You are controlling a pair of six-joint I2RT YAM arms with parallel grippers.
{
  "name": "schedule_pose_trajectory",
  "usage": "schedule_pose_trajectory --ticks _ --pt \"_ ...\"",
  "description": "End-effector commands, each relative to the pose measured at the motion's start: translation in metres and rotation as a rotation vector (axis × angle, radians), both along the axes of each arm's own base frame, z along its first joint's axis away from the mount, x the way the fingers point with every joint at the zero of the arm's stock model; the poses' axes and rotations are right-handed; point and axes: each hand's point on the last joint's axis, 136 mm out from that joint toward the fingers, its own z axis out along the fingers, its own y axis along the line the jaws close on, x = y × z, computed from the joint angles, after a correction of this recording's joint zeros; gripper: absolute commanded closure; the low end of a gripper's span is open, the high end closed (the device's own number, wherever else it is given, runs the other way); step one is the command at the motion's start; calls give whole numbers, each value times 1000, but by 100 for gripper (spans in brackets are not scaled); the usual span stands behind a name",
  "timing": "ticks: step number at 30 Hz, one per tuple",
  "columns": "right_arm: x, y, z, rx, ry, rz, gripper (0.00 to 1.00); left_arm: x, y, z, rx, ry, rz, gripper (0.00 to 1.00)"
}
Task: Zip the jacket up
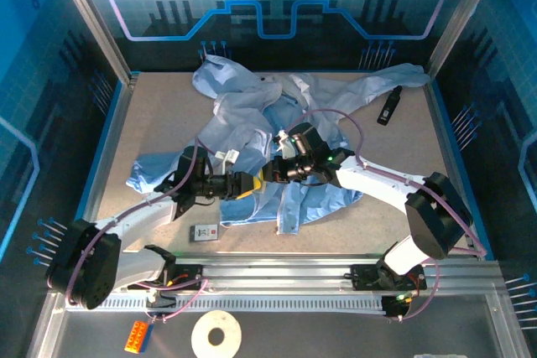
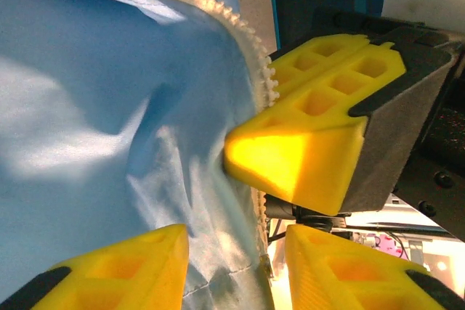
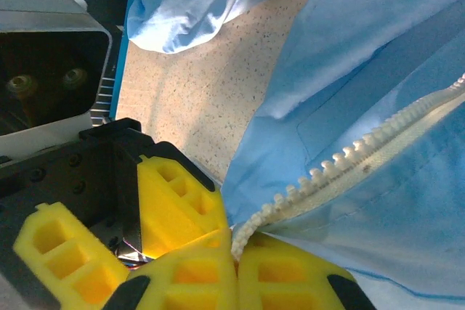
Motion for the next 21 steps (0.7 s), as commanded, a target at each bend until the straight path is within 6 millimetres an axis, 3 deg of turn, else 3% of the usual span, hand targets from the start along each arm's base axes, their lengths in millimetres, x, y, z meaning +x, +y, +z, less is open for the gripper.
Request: schedule_pose_trajectory --ticks 1,5,9,15,18,21 --pt "5 0 3 -15 -19 5 100 2 -5 10 -32 -8 -37 63" --pt "6 -1 1 -21 -20 1 100 -3 -7 6 -33 5 -55 77" --pt "7 -2 1 -29 -20 -4 98 -5 -5 3 -22 0 -42 100" --pt "6 -19 10 -75 -64 -28 59 -4 0 -2 4 -3 -8 100" --pt "2 -37 11 -107 -75 -48 51 -3 2 -7 20 0 12 100" --pt "-7 -59 3 -158 -59 -77 49 -2 8 -15 59 13 51 100"
